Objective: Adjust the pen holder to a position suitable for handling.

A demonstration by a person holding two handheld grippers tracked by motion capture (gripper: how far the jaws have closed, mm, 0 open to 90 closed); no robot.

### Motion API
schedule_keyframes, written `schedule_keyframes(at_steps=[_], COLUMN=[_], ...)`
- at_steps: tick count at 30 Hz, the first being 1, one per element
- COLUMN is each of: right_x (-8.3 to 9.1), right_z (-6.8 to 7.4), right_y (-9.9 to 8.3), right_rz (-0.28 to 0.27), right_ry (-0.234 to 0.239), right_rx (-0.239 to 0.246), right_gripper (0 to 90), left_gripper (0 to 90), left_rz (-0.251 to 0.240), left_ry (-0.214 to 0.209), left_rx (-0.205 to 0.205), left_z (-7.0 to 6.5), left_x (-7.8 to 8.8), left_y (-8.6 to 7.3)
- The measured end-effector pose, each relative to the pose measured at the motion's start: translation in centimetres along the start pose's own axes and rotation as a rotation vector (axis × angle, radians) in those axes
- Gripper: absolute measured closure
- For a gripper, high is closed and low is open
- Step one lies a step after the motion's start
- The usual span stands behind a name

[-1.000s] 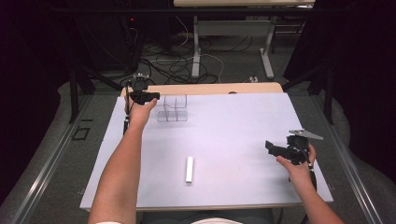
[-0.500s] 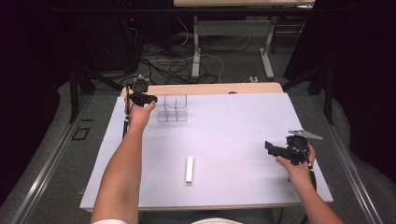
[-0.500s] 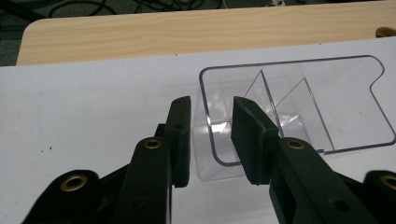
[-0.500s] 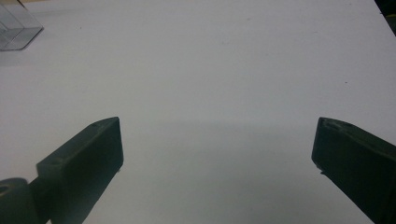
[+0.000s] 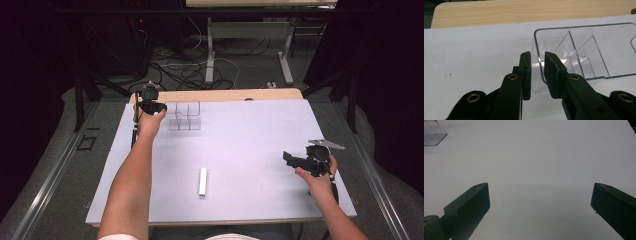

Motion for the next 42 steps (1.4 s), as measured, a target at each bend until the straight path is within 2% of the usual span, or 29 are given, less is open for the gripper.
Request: schedule_keyframes(at_steps=[7,11,13,17,20,30,39,42], right_x=[-0.1,-0.1,-0.1,-0.1,-0.2,-0.2,-0.2,-0.2], right_z=[0.1,0.0,0.0,-0.2,-0.1,-0.1,0.0,0.2], right_y=[0.0,-0.1,-0.1,-0.1,-0.1,-0.1,-0.1,-0.1], right_rz=[0.003,0.006,0.005,0.005,0.002,0.009,0.009,0.011], right_ry=[0.006,0.004,0.002,0.001,-0.001,0.008,0.008,0.012], right_rx=[-0.002,0.001,0.001,0.002,0.0,0.0,0.011,0.007], right_gripper=[1.8,1.9,2.1,2.3,2.3,2.5,2.7,2.7], left_gripper=[83.3,86.7,87.5,88.5,89.1,89.6,89.5,89.4], left_rz=[0.008,0.008,0.012,0.025,0.025,0.055,0.07,0.071], left_ry=[-0.004,0.014,0.013,0.016,0.032,0.038,0.028,0.013], left_rx=[0.005,0.013,0.039,0.064,0.052,0.079,0.088,0.111], left_z=[-0.2,-0.5,-0.5,-0.5,-0.7,-0.7,-0.9,-1.0], left_x=[0.0,0.0,0.0,0.1,0.2,0.6,2.0,2.5], left_y=[-0.1,0.0,0.0,-0.1,-0.2,-0.4,-1.7,-2.5])
Point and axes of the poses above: each handheld gripper's, and its own axes: x roughly backward along the jaws, y roughly out of its top, z roughly to its left, the point moved 4 cm from there along -x, roughly forward along the jaws, and after that the axes turned 11 degrees about y, right-handed, at the moved point
